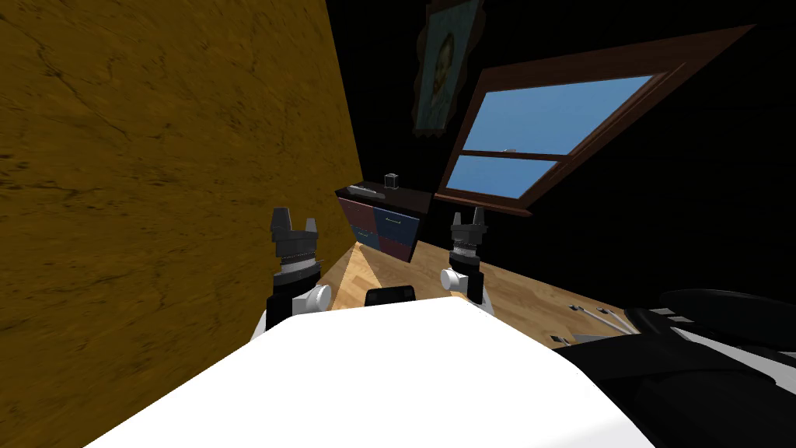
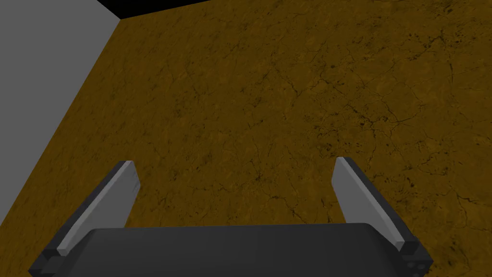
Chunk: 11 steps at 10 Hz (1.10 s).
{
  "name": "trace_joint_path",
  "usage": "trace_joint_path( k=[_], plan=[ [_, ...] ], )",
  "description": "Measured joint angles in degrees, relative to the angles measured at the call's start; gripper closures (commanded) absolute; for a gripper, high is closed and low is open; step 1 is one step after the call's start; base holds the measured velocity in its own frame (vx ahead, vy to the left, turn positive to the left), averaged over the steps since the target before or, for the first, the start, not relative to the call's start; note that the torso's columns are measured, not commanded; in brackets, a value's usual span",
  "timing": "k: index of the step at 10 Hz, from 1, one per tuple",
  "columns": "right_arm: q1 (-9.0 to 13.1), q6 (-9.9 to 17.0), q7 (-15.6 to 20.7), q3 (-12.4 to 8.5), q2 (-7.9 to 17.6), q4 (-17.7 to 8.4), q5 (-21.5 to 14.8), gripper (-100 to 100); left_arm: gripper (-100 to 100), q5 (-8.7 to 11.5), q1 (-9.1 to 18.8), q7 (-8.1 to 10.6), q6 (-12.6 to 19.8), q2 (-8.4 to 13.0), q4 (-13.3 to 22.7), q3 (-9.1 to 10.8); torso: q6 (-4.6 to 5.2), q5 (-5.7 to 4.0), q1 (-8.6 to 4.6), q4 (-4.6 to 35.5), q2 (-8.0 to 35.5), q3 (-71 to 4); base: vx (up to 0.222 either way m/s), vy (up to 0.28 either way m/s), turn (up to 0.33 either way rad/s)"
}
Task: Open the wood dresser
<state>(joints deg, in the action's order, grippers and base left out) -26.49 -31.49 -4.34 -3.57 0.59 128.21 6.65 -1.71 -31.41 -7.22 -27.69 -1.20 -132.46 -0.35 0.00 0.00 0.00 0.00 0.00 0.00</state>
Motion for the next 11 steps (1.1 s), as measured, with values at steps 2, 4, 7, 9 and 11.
trace_joint_path(
  k=[2,4,7,9,11],
  plan=[
    [0.0,0.0,0.0,0.0,0.0,0.0,0.0,0,0,0.0,0.0,0.0,0.0,0.0,0.0,0.0,0.0,0.0,0.0,6.0,5.97,-12.0,0.0,0.0,0.0],
    [0.0,0.0,0.0,0.0,0.0,0.01,0.0,0,0,0.0,0.0,0.0,0.0,0.0,-0.01,0.0,0.0,0.0,0.0,14.24,14.22,-28.5,0.0,0.0,0.0],
    [0.0,0.0,0.0,0.0,0.0,0.02,0.0,0,0,0.0,0.0,0.0,0.0,0.0,-0.01,0.0,0.0,0.0,0.0,26.91,26.93,-53.81,0.0,0.0,0.0],
    [0.0,-0.01,0.0,0.0,0.0,0.02,0.0,0,0,0.0,0.0,0.0,-0.01,0.0,-0.02,0.0,0.0,0.0,0.0,35.37,35.39,-70.73,0.0,0.0,0.0],
    [0.0,0.0,0.0,0.0,0.0,0.0,0.0,0,-100,-0.11,0.22,-0.09,-0.29,1.41,0.59,-0.02,0.0,0.0,0.0,41.48,41.5,-83.16,0.03,-0.01,-0.018]
  ],
)
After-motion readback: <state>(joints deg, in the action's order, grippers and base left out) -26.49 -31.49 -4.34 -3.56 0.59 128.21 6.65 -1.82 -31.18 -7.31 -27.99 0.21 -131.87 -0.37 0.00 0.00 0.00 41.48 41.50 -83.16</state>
